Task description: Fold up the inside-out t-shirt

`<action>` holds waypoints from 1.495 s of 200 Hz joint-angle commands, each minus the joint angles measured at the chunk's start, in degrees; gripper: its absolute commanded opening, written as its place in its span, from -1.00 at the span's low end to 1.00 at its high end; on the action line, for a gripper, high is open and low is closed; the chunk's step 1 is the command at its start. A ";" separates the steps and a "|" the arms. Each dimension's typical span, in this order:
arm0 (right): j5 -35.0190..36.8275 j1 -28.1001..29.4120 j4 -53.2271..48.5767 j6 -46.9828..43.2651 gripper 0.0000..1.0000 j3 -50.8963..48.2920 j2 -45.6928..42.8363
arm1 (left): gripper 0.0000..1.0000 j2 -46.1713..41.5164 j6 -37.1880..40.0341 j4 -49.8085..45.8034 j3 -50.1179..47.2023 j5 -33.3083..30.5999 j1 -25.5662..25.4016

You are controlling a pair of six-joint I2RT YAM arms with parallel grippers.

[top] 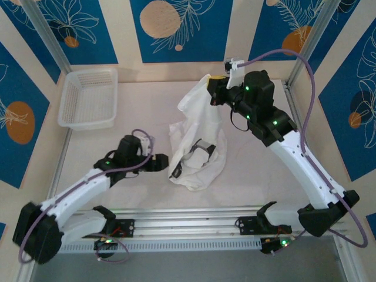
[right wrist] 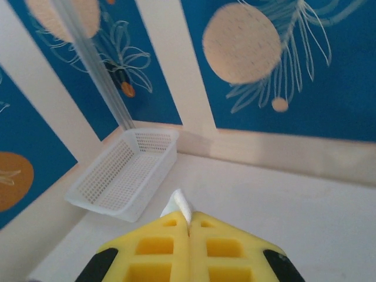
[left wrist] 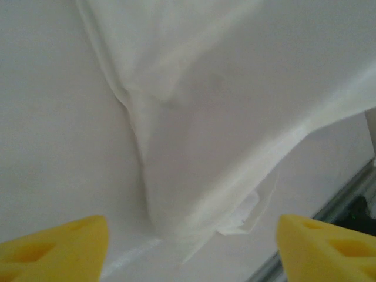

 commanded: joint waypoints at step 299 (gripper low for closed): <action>3.98 -25.17 -30.36 36.74 -1.00 26.32 16.07 | -0.11 46.38 21.65 -23.58 76.50 -15.69 12.89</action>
